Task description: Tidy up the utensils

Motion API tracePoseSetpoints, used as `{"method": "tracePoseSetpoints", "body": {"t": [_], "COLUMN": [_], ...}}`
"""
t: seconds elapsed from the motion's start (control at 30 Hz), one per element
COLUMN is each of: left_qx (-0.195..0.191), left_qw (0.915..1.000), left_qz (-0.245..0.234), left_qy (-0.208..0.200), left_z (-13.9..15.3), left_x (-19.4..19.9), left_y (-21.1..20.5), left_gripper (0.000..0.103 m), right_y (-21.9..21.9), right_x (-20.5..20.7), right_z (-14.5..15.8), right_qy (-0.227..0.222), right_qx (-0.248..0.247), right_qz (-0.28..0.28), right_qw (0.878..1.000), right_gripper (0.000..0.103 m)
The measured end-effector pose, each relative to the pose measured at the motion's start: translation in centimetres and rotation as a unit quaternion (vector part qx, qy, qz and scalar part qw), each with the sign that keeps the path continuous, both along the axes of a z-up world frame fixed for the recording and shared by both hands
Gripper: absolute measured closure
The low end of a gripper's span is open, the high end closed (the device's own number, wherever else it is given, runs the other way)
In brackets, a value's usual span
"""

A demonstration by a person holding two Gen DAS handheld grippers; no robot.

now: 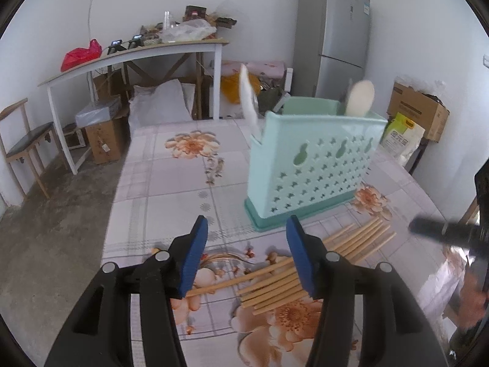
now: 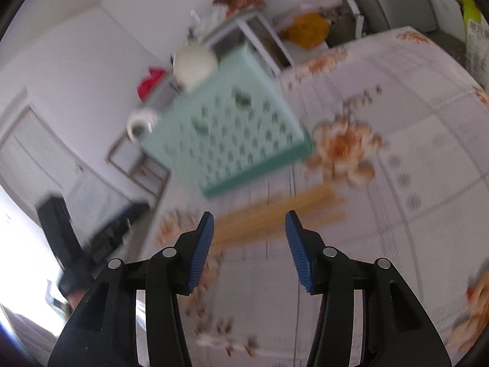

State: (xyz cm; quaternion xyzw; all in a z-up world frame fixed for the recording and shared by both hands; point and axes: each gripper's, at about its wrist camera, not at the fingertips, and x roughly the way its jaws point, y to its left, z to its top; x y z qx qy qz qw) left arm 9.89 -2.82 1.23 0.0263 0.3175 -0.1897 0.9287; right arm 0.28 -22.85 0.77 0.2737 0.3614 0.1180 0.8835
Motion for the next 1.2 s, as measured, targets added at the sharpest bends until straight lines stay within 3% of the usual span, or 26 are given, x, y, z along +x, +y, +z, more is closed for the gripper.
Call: {"method": "tracePoseSetpoints", "body": {"t": [0.17,0.37,0.5,0.73,0.8,1.2], "left_qx": [0.003,0.012,0.018,0.016,0.0,0.003], "left_qw": [0.9995,0.9988,0.998,0.9931,0.9926,0.991], "left_qz": [-0.016,-0.017,-0.019,-0.011,-0.015,-0.045], "left_qy": [0.029,0.045,0.058,0.116,0.12,0.126], "left_z": [-1.7,-2.8,-3.6,-6.2,-6.1,-6.1], "left_x": [0.7,1.3,2.0,4.4,4.6,4.7], "left_y": [-1.0,-1.4,-1.5,-2.1,-2.1,-4.3], "left_gripper": [0.051,0.055,0.06,0.077,0.078,0.079], "right_y": [3.2,4.6,4.0,3.0,3.0,3.0], "right_x": [0.2,0.8,1.1,0.6,0.6,0.8], "right_z": [-0.8,-1.5,-2.8,-2.8,-2.7,-2.9], "right_qy": [0.025,0.044,0.072,0.064,0.061,0.051], "right_qx": [-0.07,-0.108,-0.092,-0.075,-0.076,-0.068], "right_qz": [0.022,0.035,0.028,0.027,0.028,0.03], "right_qw": [0.997,0.993,0.993,0.995,0.995,0.996], "right_gripper": [0.055,0.055,0.055,0.055,0.055,0.055]}}
